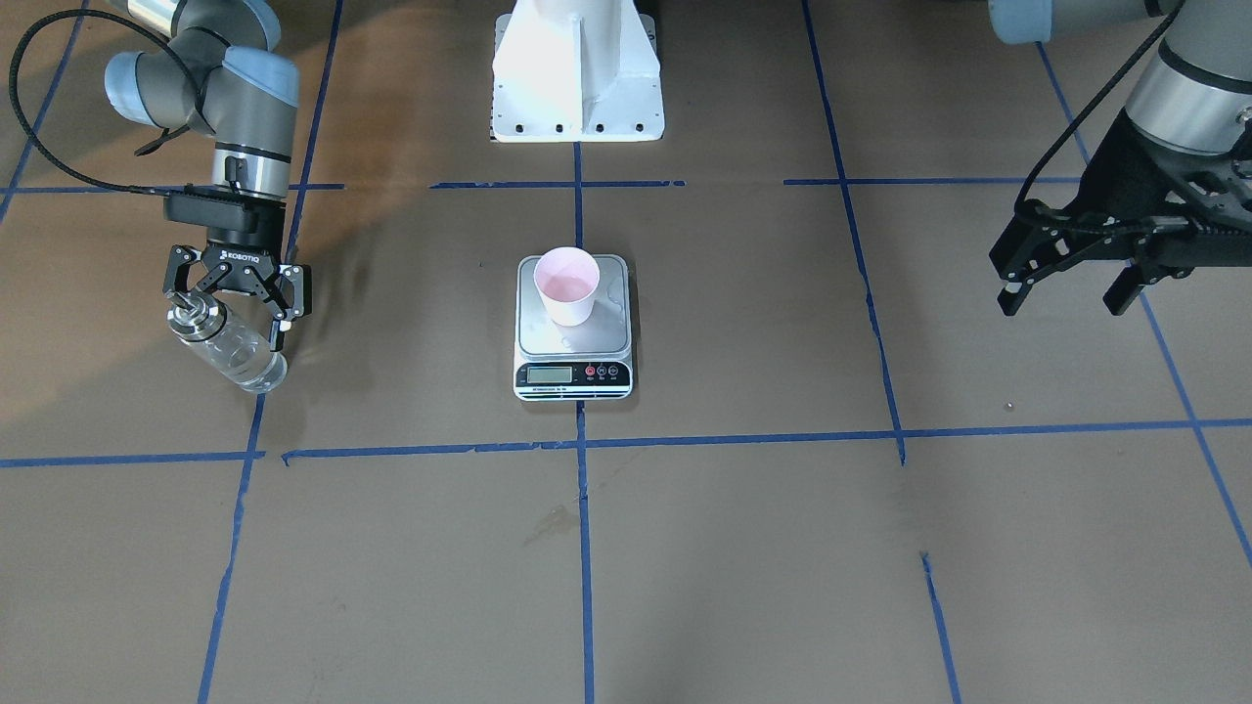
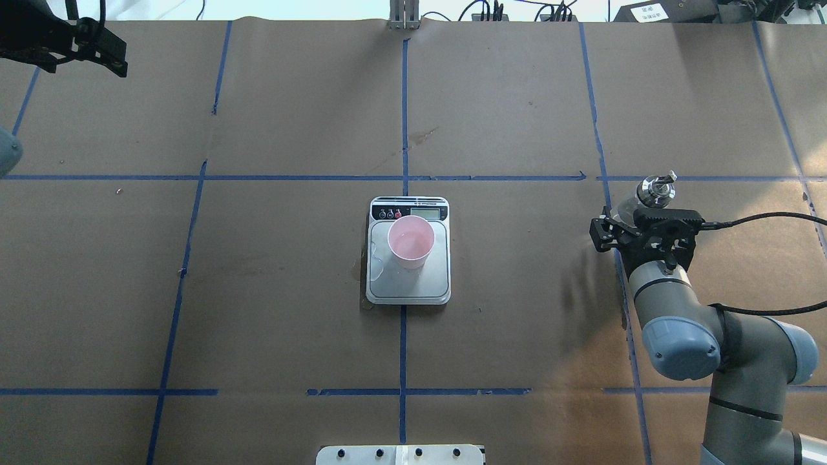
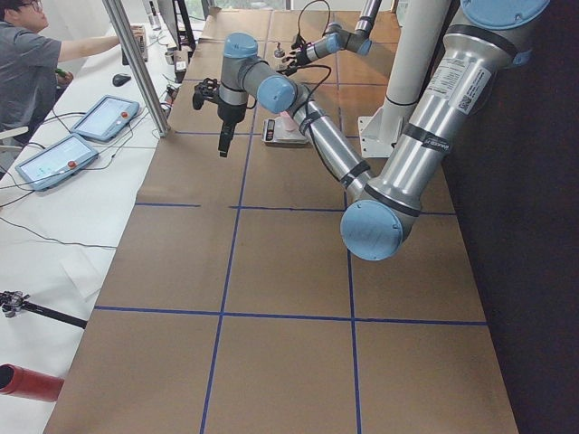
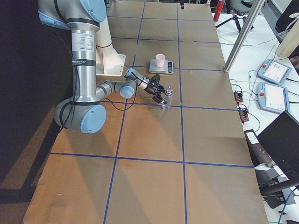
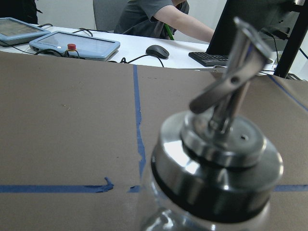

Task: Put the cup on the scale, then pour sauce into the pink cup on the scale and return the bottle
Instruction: 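Grasp the glass sauce bottle with the right gripper and lift it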

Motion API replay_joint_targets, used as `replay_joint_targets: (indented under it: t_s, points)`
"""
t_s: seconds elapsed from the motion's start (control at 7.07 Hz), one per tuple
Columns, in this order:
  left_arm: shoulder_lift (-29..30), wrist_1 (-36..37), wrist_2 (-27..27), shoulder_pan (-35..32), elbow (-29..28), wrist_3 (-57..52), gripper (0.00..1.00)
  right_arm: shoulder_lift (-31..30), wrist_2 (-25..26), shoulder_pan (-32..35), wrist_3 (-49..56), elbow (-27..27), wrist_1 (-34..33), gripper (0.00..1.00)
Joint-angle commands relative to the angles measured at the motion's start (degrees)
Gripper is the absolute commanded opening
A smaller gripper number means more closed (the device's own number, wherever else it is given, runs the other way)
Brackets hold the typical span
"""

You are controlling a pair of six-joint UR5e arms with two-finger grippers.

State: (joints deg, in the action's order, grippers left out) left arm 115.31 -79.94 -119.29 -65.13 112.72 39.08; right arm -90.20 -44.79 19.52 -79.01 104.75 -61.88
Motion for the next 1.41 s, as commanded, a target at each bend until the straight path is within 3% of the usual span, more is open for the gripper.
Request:
replay_joint_targets:
  t_s: [0.0, 0.14, 0.28, 0.57, 0.85, 0.99, 1.27]
  points:
    - [0.1, 0.0, -0.1, 0.1, -0.1, 0.1, 1.00, 1.6, 0.4, 0.0, 0.0, -2.3, 0.0, 1.00]
    - [0.1, 0.0, -0.2, 0.1, -0.1, 0.3, 1.00, 2.0, 0.4, 0.1, 0.0, -2.4, 0.3, 0.44]
    - [0.3, 0.0, -0.2, 0.2, -0.4, 0.7, 1.00, 1.7, 0.2, 0.5, 0.8, -2.1, 2.1, 0.00]
    - [0.4, 0.0, -0.4, 0.2, -0.4, 0.8, 1.00, 2.0, -0.6, 2.0, 8.4, -1.4, 5.8, 0.00]
    - [-0.5, 0.0, -0.8, -0.3, 0.1, -0.1, 1.00, 2.0, -2.7, 2.5, 21.5, 4.9, 5.5, 0.00]
    - [-1.2, 0.0, -0.7, -0.7, 0.1, -2.8, 1.00, 3.0, -5.5, 2.3, 30.3, 6.9, 5.5, 0.00]
    - [-6.7, -0.6, -0.8, -2.9, -0.5, -17.0, 1.00, 6.7, -6.4, 2.3, 35.6, 7.7, 5.6, 0.00]
